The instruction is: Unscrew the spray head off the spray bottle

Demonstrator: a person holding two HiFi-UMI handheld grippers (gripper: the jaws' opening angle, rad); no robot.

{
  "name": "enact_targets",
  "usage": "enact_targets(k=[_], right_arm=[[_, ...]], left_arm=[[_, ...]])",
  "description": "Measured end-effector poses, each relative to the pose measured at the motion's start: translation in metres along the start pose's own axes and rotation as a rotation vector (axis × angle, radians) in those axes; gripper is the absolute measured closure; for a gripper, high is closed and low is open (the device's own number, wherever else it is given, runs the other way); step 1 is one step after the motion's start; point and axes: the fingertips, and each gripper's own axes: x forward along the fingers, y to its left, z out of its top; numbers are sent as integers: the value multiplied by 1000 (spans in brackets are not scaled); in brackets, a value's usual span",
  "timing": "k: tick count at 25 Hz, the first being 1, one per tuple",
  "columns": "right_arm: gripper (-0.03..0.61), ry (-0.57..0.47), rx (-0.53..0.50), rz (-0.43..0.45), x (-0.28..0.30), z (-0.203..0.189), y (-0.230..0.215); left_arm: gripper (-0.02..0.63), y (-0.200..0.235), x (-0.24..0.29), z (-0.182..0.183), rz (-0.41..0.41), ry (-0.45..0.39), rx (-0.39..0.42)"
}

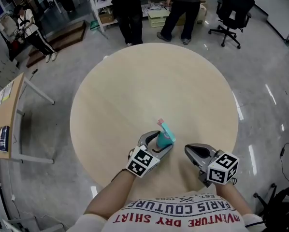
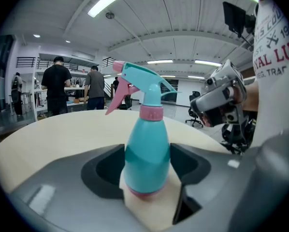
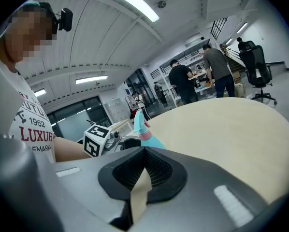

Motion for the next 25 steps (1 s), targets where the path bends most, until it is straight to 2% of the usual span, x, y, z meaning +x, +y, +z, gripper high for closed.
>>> enact_targets(k=[4,9,10,11,15,20,25], right_arm=[[580,-4,-47,-2,0,-1,4],[580,11,-142,-47,10,-4,8],[567,13,-152,-49,13,-4,9],[513,15,-162,-50,16,-4,8],[476,-9,-232,-90,26,0,5],[398,-21,-340,-116,52,11,4],[396,-23,-366,-104,73,16,4]], left_arm=[[327,-2,0,1,5,7,2],[331,-3,-2,-2,18,24,14],[331,-3,-2,-1,22,27,17],[331,-3,-2,-1,26,31,18],[331,-3,0,0,40,46,-10],[331,-3,1,2,54,55,-35],[331,-2,2,1,68,55,-43]])
